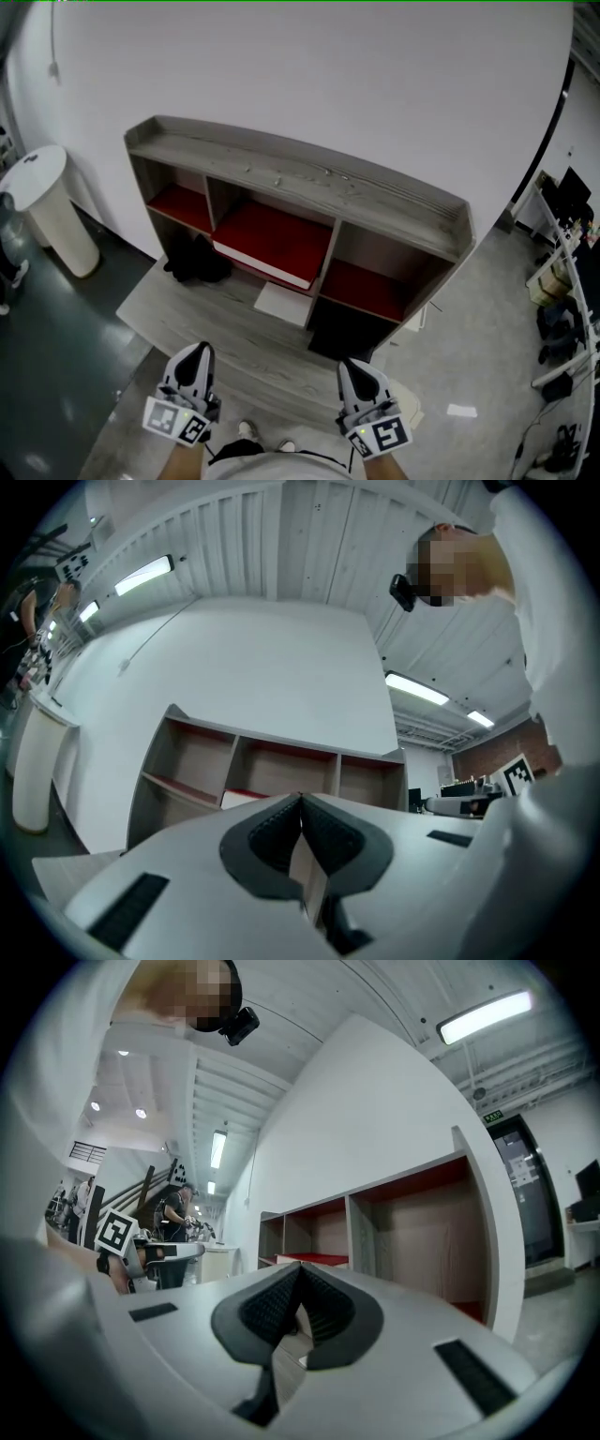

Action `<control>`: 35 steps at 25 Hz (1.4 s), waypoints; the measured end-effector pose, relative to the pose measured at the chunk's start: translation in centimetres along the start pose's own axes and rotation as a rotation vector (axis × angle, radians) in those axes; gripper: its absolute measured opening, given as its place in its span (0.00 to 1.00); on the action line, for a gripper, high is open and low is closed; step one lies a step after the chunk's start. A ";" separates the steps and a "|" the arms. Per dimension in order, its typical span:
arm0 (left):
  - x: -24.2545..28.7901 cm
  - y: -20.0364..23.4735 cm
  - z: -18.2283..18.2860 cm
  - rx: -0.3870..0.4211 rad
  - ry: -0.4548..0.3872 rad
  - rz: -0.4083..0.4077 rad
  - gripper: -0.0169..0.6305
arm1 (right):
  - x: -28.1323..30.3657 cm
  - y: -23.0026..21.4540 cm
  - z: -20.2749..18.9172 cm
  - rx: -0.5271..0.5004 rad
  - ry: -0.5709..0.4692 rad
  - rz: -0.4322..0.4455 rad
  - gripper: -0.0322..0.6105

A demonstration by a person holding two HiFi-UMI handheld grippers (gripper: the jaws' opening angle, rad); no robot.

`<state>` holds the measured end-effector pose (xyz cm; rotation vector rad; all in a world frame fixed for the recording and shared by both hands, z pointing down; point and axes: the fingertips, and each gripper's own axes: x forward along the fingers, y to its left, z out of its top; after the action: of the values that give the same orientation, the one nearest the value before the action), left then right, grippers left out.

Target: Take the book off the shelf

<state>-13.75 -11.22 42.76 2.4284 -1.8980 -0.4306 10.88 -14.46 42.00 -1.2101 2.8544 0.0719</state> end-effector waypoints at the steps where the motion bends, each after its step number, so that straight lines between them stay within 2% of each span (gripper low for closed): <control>1: 0.6 0.1 0.3 0.013 -0.005 -0.014 0.05 | 0.5 0.1 0.1 -0.007 0.003 -0.001 0.09; 3: 1.7 0.4 0.3 0.007 -0.012 -0.041 0.05 | 1.3 0.0 0.3 -0.020 0.006 -0.009 0.09; 6: 2.4 0.9 -0.5 -0.045 -0.008 -0.059 0.05 | 2.1 0.2 0.5 -0.029 0.019 -0.016 0.09; 9: 3.2 2.1 -1.9 -0.145 0.007 -0.062 0.05 | 2.8 0.6 0.1 -0.035 0.042 -0.014 0.09; 13: 5.7 3.0 -2.8 -0.296 0.012 -0.108 0.05 | 3.2 0.7 -0.2 -0.042 0.058 -0.028 0.09; 18: 9.4 3.0 -2.4 -0.373 -0.004 -0.128 0.06 | 3.4 0.7 0.4 -0.046 0.077 -0.035 0.09; 19: 10.1 3.1 -2.5 -0.388 -0.003 -0.132 0.10 | 3.5 0.8 0.5 -0.051 0.080 -0.033 0.09; 21: 11.7 3.5 -3.0 -0.442 0.005 -0.140 0.24 | 3.6 0.9 0.5 -0.058 0.091 -0.034 0.09; 22: 12.5 3.8 -3.4 -0.488 0.009 -0.143 0.24 | 3.6 1.0 0.4 -0.059 0.097 -0.037 0.09; 24: 14.1 4.4 -4.3 -0.630 0.013 -0.145 0.25 | 3.6 1.0 0.3 -0.061 0.107 -0.042 0.09; 26: 15.7 4.8 -5.3 -0.777 0.017 -0.143 0.34 | 3.7 1.0 0.3 -0.064 0.112 -0.046 0.09; 27: 16.5 4.9 -5.7 -0.821 0.027 -0.133 0.39 | 3.8 1.0 0.3 -0.067 0.114 -0.049 0.09; 29: 17.8 5.3 -6.8 -0.874 0.056 -0.101 0.54 | 3.7 1.0 0.4 -0.076 0.116 -0.060 0.09; 35: 20.6 6.4 -8.9 -0.948 0.116 -0.049 0.64 | 2.8 0.4 0.7 -0.089 0.117 -0.108 0.09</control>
<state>-13.21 -33.87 48.43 1.7920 -1.1614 -0.9047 8.62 -16.19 41.20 -1.4286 2.9060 0.1300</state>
